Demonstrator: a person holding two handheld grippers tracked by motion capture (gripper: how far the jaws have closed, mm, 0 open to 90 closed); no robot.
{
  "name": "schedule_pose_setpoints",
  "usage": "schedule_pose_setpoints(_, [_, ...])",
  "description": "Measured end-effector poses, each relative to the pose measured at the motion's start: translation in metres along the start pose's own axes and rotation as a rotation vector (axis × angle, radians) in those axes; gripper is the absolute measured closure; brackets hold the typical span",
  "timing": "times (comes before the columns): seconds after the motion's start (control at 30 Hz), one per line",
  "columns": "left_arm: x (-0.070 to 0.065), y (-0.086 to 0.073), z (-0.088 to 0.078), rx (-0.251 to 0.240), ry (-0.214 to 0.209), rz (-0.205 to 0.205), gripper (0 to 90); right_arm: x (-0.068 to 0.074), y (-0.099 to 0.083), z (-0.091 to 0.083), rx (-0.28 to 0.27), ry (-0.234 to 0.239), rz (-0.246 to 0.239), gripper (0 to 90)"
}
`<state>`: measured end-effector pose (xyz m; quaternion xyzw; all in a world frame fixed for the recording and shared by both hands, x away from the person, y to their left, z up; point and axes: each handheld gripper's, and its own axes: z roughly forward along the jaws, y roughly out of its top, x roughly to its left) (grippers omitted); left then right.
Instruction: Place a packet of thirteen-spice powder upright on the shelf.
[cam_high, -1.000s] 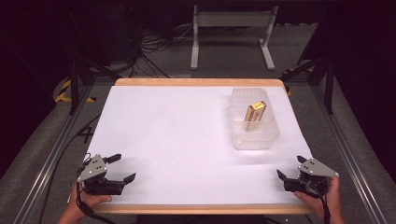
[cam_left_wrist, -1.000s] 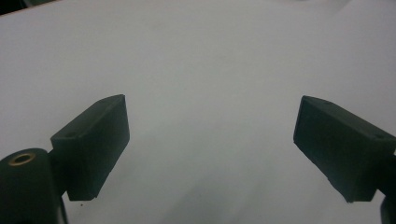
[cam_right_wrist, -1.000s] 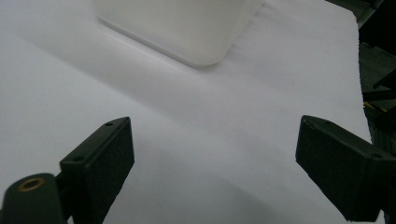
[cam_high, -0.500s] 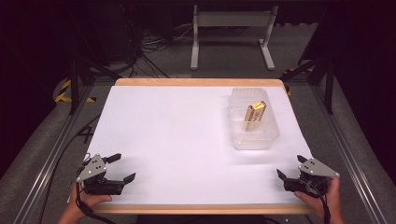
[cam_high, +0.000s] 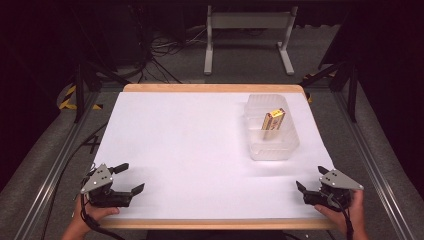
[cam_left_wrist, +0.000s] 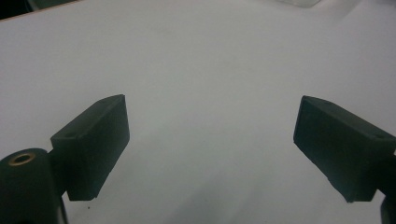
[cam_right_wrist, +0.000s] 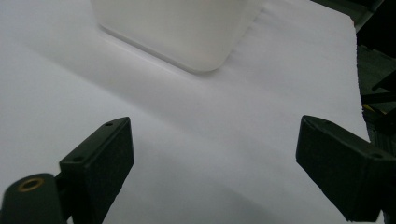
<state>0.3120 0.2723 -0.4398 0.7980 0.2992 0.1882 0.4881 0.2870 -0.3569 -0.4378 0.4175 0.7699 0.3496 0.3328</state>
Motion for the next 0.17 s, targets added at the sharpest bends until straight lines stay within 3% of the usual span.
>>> schedule_pose_setpoints(0.17, [-0.0003, 0.0006, -0.0007, -0.004, 0.003, -0.001, 11.2, -0.0002, 0.0005, -0.0010, -0.007, 0.000, 0.005, 12.1])
